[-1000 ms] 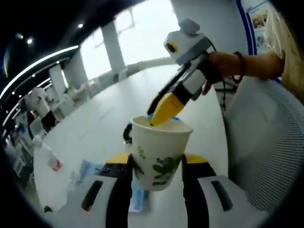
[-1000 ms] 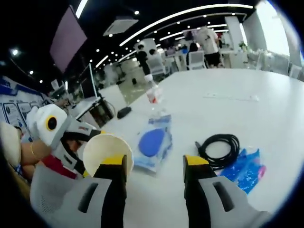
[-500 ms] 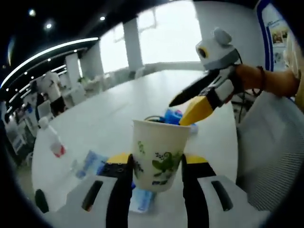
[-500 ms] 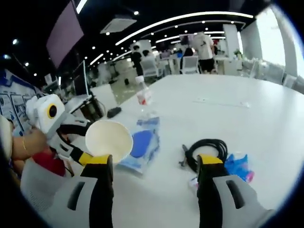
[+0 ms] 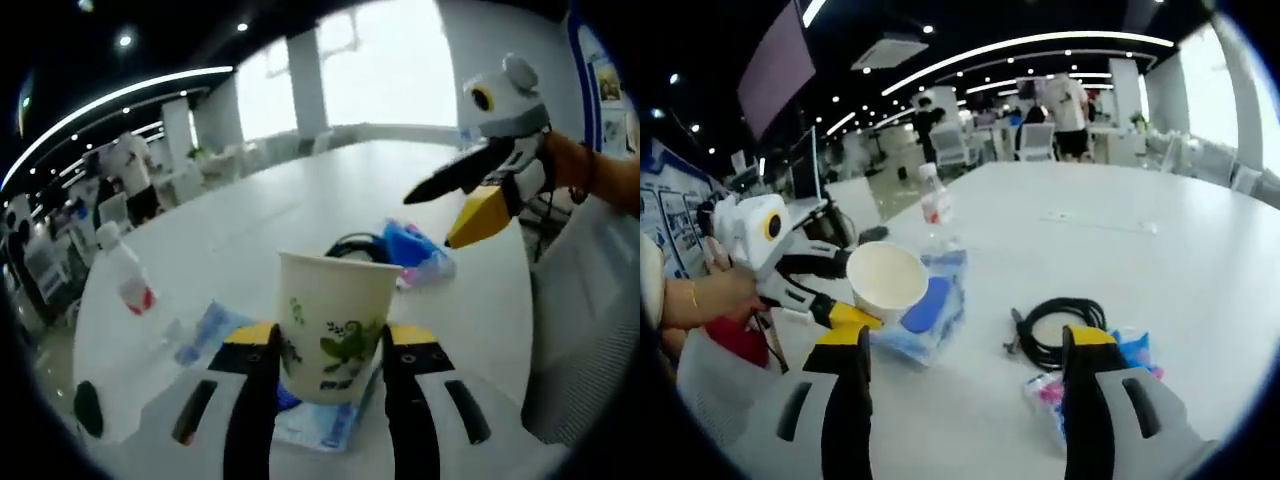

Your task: Arrange the tabletop items into an orderly group along one side of the table until the central work area is clear of visible clutter.

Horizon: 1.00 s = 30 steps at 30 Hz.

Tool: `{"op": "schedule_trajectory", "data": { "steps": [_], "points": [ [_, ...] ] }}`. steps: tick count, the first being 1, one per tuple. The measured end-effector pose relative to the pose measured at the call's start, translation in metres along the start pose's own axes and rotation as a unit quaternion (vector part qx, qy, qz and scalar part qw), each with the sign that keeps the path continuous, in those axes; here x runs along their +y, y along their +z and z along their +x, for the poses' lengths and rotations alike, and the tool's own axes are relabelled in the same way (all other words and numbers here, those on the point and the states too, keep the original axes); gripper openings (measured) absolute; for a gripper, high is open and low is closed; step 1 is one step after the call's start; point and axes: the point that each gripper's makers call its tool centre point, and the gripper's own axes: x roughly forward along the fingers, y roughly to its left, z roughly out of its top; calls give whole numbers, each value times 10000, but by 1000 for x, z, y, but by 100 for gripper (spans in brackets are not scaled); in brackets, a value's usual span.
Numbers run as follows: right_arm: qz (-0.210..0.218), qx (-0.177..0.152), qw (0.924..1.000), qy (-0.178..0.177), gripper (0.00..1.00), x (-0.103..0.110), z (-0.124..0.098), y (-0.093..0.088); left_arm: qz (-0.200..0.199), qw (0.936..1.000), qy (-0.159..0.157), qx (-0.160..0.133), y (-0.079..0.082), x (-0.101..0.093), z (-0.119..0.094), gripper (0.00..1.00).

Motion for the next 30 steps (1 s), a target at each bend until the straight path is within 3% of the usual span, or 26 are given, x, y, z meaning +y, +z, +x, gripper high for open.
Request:
{"op": "schedule_trajectory", "data": {
  "steps": [5,15,23,24,30],
  "points": [
    [69,-96,9999,-50,80,-3,-1,3,-268,9993,138,-212,7,14,8,38],
    [37,131,9999,32,83,0,3,-8,-575,9952,360,-701,25,42,28,38],
    [25,297,9996,17,82,-4,6,-17,-931,9868,744,-1094,32,78,51,38],
    [42,335,9994,27,82,-4,6,-19,-921,9847,805,-1243,35,85,54,38],
    [65,472,9988,65,83,-4,8,-26,-957,9802,939,-1455,43,104,68,38]
  ]
}}
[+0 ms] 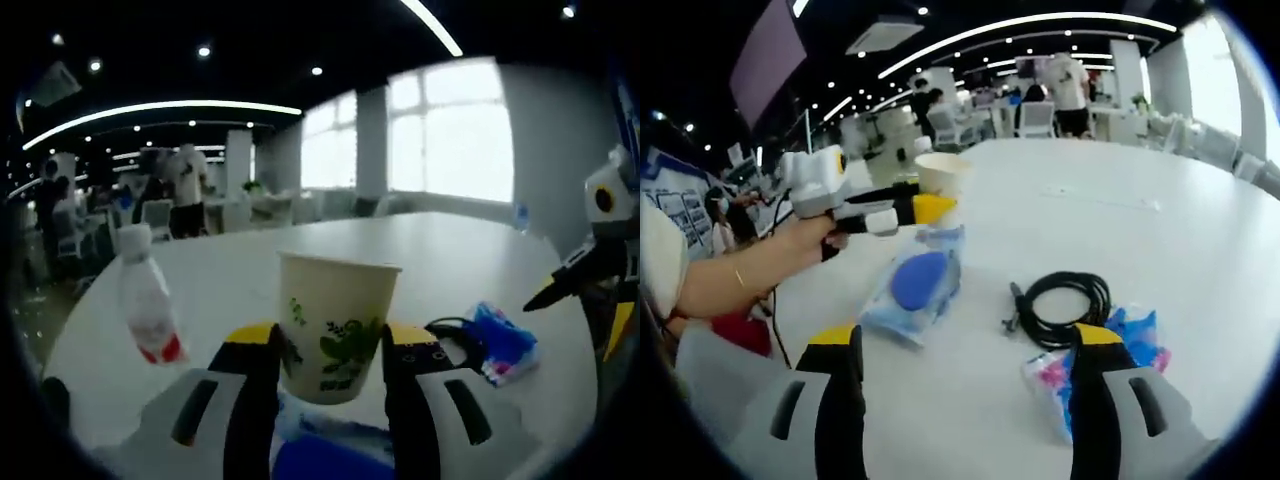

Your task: Arrange the tabletop items into an orderly group along one side of the table until the central work area is clear of visible clutter.

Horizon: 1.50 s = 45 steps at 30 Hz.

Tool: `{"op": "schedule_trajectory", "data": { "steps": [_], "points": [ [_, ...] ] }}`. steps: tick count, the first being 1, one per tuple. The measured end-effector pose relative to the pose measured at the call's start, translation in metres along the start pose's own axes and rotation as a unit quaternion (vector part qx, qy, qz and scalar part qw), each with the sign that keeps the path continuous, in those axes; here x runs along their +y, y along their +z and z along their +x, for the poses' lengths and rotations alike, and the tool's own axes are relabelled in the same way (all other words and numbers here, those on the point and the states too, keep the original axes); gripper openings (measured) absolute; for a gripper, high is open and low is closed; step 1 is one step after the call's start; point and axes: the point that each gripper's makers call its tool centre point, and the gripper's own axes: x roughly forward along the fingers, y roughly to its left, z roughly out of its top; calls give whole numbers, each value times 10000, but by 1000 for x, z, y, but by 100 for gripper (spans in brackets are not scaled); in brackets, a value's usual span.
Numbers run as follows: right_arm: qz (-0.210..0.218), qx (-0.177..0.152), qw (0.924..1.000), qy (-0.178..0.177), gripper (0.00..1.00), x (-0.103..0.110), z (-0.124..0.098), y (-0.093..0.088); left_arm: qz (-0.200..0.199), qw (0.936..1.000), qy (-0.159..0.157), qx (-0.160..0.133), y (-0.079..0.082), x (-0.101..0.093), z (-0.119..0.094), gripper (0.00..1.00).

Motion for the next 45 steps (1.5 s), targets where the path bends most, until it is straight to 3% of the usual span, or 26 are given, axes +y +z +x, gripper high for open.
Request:
{"op": "schedule_trajectory", "data": {
  "steps": [12,25,27,45],
  "points": [
    [53,182,9998,-109,84,-10,2,-10,-127,9992,308,-200,-4,22,37,38],
    [35,317,9993,-199,83,-16,3,-16,-220,9936,1094,-170,-21,56,62,38],
    [76,317,9993,-182,83,-16,3,-17,-133,9945,1002,-267,-18,54,65,38],
    [152,409,9989,-174,83,-15,4,-22,-619,9905,1221,91,-56,72,75,38]
  ]
}}
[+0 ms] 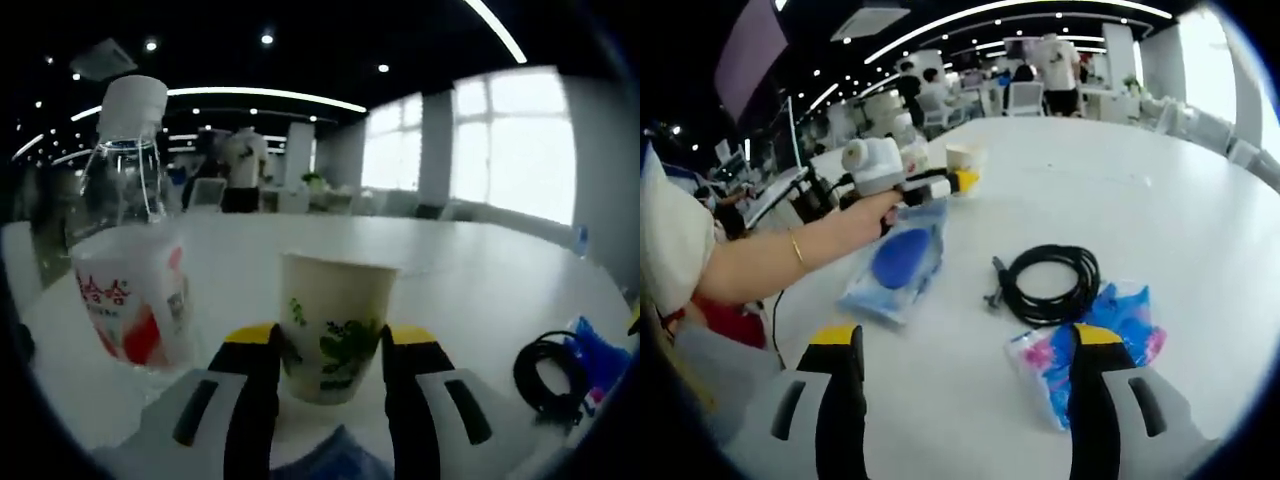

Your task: Arrange the tabletop items into an orderly group along one side of the table until the central work area is clear of visible clutter.

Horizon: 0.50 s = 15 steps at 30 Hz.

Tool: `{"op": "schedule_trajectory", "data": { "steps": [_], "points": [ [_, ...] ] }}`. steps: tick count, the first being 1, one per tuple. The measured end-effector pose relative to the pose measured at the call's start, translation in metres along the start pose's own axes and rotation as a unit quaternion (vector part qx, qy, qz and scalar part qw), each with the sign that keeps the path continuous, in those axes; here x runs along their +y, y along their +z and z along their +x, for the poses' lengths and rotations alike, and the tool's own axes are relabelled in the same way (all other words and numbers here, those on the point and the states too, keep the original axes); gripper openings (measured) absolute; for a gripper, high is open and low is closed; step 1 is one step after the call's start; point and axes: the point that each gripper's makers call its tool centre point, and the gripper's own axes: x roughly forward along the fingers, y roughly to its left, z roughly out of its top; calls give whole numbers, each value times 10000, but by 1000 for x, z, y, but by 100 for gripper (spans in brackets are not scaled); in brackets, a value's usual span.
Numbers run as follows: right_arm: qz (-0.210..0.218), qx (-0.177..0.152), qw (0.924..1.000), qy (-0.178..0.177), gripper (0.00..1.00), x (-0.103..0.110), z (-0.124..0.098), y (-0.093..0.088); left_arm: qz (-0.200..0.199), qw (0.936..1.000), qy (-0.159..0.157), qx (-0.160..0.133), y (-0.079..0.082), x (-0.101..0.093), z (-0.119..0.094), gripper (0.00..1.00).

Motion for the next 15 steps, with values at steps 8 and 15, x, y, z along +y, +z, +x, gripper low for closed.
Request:
{"op": "schedule_trajectory", "data": {
  "steps": [8,15],
  "points": [
    [6,-73,10000,-13,84,-1,0,2,101,9997,81,206,-16,1,0,38],
    [24,-7,10000,2,84,0,2,-1,111,9997,101,170,-14,3,-2,38]
  ]
}}
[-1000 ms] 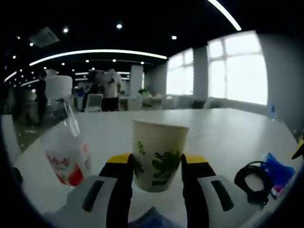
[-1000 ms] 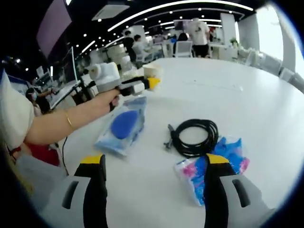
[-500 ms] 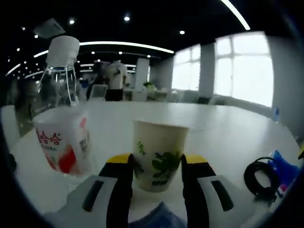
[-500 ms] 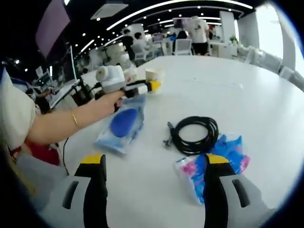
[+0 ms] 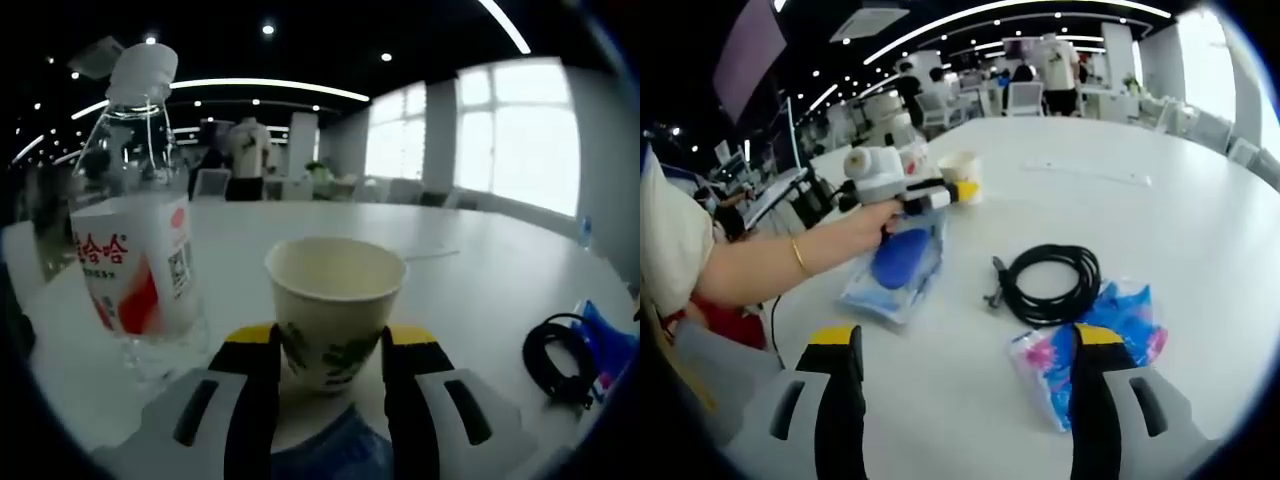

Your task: Arrange the tabletop items into an orderly group along one side of the table until the central work area is clear of visible clutter.

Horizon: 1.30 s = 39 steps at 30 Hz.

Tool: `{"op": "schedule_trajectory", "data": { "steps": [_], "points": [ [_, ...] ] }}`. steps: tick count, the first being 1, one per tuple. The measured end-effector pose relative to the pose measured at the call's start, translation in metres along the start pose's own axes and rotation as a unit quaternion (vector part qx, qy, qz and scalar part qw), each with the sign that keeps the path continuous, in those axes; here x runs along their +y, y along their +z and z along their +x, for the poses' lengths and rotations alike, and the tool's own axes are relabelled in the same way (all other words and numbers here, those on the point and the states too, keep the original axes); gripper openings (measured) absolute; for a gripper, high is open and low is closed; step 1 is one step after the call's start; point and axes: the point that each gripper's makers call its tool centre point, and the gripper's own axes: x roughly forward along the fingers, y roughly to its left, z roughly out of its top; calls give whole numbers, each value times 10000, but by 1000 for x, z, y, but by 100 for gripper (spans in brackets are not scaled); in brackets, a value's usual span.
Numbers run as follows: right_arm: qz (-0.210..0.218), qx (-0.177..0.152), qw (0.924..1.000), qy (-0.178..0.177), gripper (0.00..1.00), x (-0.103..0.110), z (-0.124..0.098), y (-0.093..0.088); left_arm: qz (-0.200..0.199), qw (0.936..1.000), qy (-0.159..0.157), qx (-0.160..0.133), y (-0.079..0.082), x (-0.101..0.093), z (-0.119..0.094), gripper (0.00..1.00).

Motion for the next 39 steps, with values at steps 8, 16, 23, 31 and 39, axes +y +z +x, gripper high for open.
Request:
{"op": "schedule_trajectory", "data": {
  "steps": [8,16,23,31,39],
  "points": [
    [2,17,10000,-5,84,0,0,0,19,9999,31,153,-4,1,-2,38],
    [7,-7,10000,42,85,2,0,1,-47,9999,-33,154,4,-1,-9,47],
    [1,-56,10000,61,86,3,-1,3,22,9997,-139,218,11,-10,-17,57],
    [-10,-125,9999,-8,86,0,-4,6,108,9991,-142,384,17,-15,-28,69],
    [-22,-243,9996,-145,87,-7,-6,11,60,9986,-268,457,24,-32,-40,76]
  ]
}}
